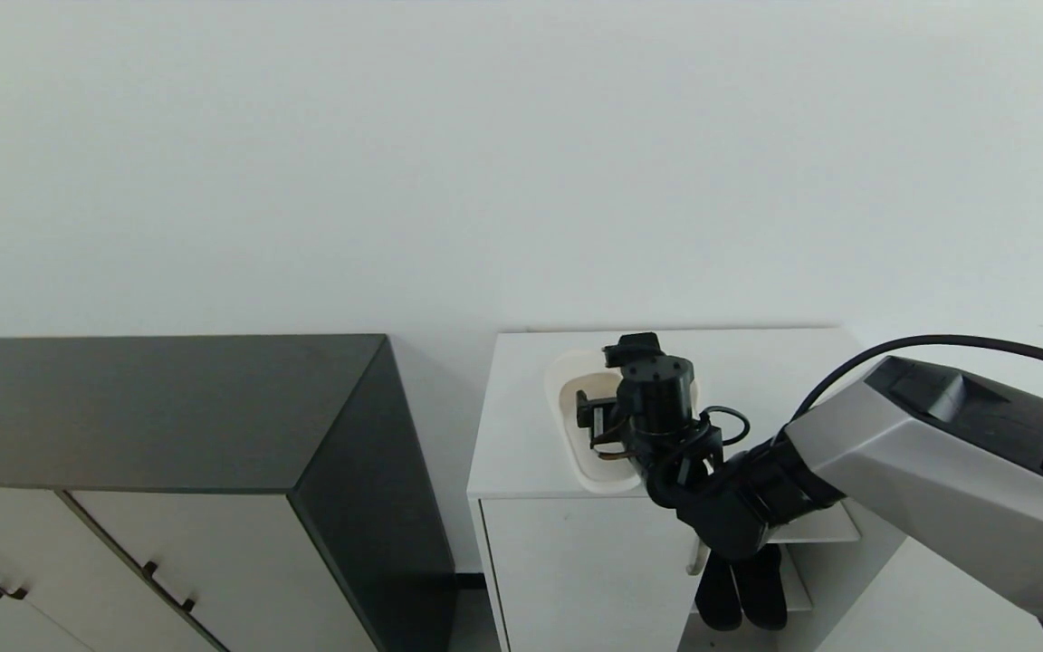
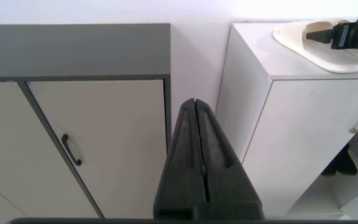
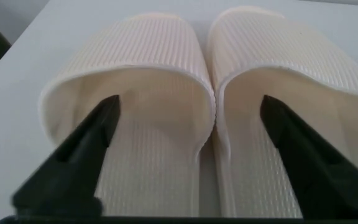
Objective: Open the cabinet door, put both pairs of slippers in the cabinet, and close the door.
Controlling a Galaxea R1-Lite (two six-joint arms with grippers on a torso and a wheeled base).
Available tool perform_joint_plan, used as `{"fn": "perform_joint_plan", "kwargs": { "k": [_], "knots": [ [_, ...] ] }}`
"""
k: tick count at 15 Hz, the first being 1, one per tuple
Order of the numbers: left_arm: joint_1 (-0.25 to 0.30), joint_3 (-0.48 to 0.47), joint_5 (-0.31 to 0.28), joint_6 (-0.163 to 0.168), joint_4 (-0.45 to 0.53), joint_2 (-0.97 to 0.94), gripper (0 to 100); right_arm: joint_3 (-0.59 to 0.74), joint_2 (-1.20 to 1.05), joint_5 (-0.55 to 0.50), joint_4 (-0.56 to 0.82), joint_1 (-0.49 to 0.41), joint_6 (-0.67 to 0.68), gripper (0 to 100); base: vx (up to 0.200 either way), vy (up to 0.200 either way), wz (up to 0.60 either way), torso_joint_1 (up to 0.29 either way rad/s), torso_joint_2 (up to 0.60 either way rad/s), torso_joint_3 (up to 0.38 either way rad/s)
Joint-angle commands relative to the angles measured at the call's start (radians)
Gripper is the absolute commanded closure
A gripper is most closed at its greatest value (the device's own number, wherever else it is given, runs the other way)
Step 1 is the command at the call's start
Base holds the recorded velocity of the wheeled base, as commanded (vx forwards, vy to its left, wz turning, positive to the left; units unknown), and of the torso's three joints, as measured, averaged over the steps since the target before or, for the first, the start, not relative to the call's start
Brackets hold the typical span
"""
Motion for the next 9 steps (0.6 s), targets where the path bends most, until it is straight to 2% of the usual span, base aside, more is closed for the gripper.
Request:
{"fn": "perform_joint_plan", "kwargs": {
  "k": [1, 6, 9],
  "knots": [
    [0.000, 0.000, 0.001, -0.002, 0.000, 0.001, 100, -0.028, 0.026, 0.000, 0.001, -0.004, 0.001, 100, 0.000, 0.000, 0.00, 0.000, 0.00, 0.000],
    [0.000, 0.000, 0.001, -0.002, 0.000, 0.001, 100, -0.017, -0.014, -0.007, 0.003, -0.004, -0.001, 100, 0.000, 0.000, 0.00, 0.000, 0.00, 0.000],
    [0.000, 0.000, 0.001, 0.000, 0.000, 0.001, 100, 0.153, -0.218, -0.004, 0.005, 0.027, -0.022, 100, 0.000, 0.000, 0.00, 0.000, 0.00, 0.000]
  ]
}}
